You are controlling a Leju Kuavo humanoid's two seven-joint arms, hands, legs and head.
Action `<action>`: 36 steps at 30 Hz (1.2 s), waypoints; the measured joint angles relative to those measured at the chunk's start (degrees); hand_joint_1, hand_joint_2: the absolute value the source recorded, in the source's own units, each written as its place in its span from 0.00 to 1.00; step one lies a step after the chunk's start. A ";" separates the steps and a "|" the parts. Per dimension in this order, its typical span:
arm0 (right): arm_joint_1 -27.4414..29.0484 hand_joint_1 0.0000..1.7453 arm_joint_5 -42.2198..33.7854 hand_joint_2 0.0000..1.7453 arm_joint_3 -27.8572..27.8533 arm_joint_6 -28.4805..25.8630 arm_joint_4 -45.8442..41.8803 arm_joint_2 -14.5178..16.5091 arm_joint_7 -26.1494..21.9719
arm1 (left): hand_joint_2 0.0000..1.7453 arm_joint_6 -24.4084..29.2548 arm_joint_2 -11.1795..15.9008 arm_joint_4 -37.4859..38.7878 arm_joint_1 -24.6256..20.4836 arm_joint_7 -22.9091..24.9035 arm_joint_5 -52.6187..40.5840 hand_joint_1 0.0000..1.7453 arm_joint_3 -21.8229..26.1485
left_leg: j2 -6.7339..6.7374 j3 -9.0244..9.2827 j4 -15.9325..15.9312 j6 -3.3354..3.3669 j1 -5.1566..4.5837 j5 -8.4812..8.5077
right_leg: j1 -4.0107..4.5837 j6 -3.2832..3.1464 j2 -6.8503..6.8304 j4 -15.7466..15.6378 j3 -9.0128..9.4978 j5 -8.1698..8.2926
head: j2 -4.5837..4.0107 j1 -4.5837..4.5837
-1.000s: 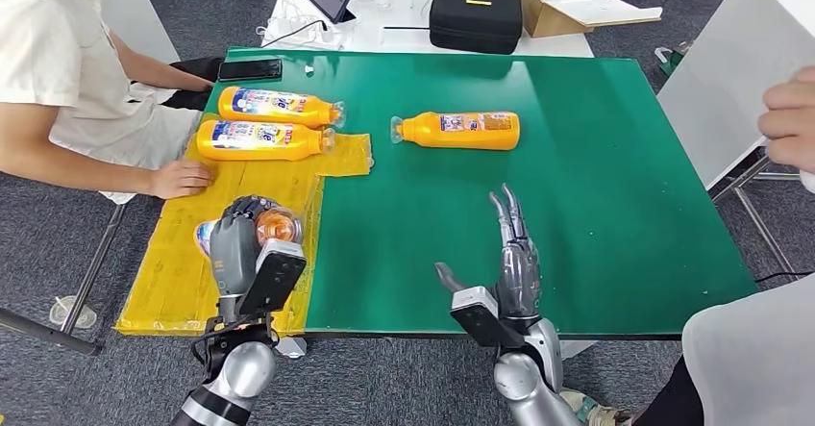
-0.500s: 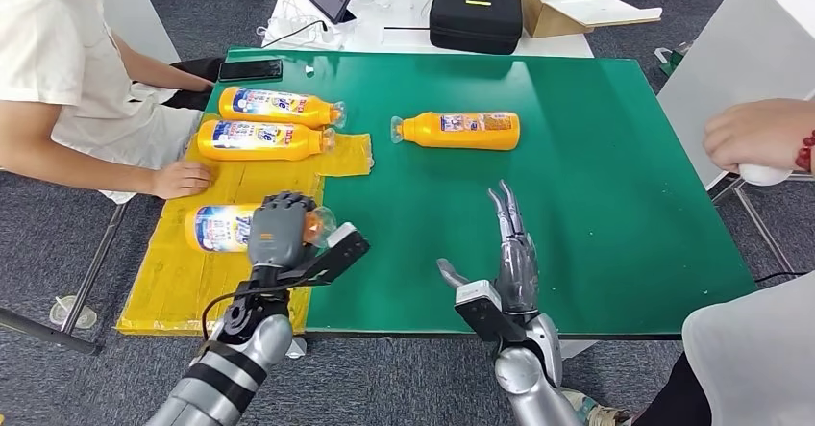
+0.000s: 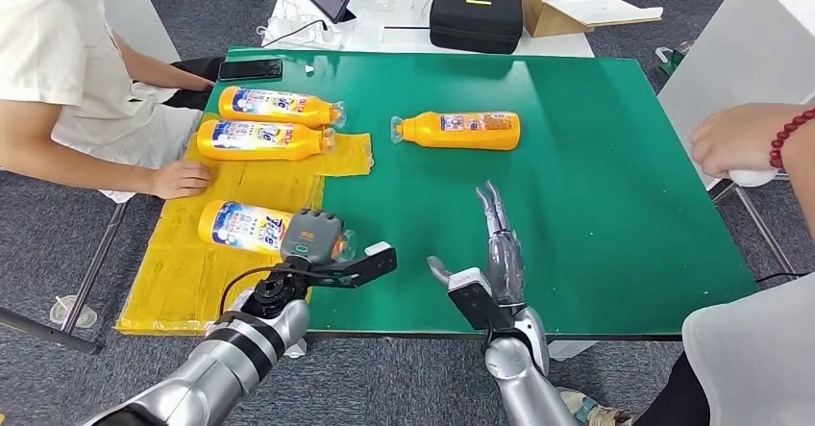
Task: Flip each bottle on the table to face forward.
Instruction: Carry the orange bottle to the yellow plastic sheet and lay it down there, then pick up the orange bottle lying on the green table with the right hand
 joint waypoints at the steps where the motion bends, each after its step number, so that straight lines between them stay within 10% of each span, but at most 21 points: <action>1: -0.04 0.00 -0.22 1.00 -0.02 0.07 0.41 0.13 -0.19 | 1.00 -0.69 -0.08 0.58 -0.28 -0.06 0.34 0.84 -0.05 | 0.00 0.00 0.00 0.00 0.00 0.00 | 0.00 0.00 0.00 0.01 0.00 0.00 | 0.00 0.00; 6: -0.40 0.00 -1.58 1.00 -0.08 0.16 2.39 0.66 -0.91 | 1.00 -3.85 -0.48 2.99 -1.63 0.04 3.62 0.01 0.20 | 0.00 0.04 0.00 0.00 0.00 0.00 | -0.02 0.00 0.00 0.06 0.00 0.00 | 0.01 -0.01; 36: -1.80 0.00 -4.49 1.00 -0.64 -1.40 8.45 1.30 -2.88 | 1.00 -9.85 -2.45 4.33 -1.83 -9.62 16.81 0.00 5.29 | -0.07 0.04 0.00 -0.05 0.00 0.08 | -0.04 0.00 -0.06 0.09 0.01 0.00 | 0.00 -0.01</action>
